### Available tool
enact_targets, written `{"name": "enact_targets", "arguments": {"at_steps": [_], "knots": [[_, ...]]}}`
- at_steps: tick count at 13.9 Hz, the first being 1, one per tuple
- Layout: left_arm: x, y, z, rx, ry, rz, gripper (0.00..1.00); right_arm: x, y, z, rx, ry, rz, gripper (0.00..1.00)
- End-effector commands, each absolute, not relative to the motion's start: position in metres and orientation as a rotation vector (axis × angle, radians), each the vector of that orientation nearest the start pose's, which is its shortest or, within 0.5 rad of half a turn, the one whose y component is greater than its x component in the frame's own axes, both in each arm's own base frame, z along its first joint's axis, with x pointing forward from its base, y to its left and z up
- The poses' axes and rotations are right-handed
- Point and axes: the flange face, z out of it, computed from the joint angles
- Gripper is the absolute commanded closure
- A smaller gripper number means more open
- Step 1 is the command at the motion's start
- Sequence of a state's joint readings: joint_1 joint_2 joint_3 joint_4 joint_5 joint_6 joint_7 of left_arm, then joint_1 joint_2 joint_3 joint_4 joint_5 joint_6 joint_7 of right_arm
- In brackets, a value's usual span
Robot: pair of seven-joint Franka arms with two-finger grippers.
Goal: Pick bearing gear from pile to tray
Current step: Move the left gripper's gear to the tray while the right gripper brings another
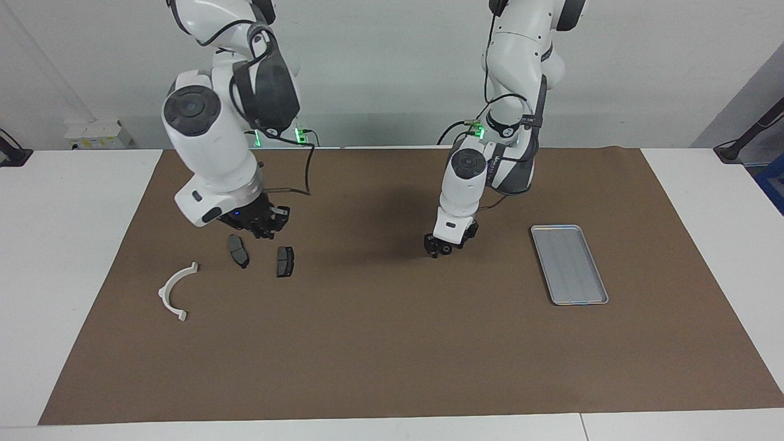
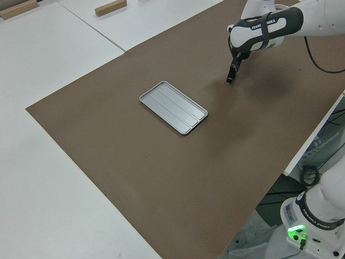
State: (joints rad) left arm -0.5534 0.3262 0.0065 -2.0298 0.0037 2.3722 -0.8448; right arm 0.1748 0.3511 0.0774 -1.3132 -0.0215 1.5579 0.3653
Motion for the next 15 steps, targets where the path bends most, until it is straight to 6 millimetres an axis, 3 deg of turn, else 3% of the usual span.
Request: {"name": "enact_targets", "arguments": {"at_steps": [1, 3, 7, 8, 10, 11, 13, 15], "knots": [[0.504, -0.304, 0.279, -3.118, -0.480, -0.033, 0.27, 0.621, 0.177, 0.535, -3.152, 0.290, 0.179, 1.00], [0.500, -0.306, 0.276, -3.117, -0.475, -0.032, 0.33, 0.616, 0.186, 0.540, -3.153, 0.302, 0.168, 1.00], [0.499, -0.306, 0.276, -3.113, -0.477, -0.024, 0.86, 0.615, 0.186, 0.543, -3.148, 0.309, 0.173, 1.00], [0.498, -0.306, 0.275, -3.107, -0.488, -0.015, 0.93, 0.615, 0.186, 0.543, -3.144, 0.311, 0.176, 1.00], [0.510, -0.298, 0.290, -3.086, -0.502, 0.012, 0.94, 0.615, 0.185, 0.542, -3.143, 0.313, 0.179, 1.00], [0.524, -0.280, 0.309, -3.077, -0.499, 0.025, 0.93, 0.614, 0.185, 0.543, -3.144, 0.311, 0.186, 1.00], [0.541, -0.218, 0.346, -3.094, -0.385, 0.040, 0.92, 0.614, 0.182, 0.542, -3.147, 0.318, 0.201, 1.00], [0.553, -0.158, 0.355, -3.095, -0.272, 0.100, 0.91, 0.613, 0.183, 0.542, -3.146, 0.318, 0.205, 1.00]]}}
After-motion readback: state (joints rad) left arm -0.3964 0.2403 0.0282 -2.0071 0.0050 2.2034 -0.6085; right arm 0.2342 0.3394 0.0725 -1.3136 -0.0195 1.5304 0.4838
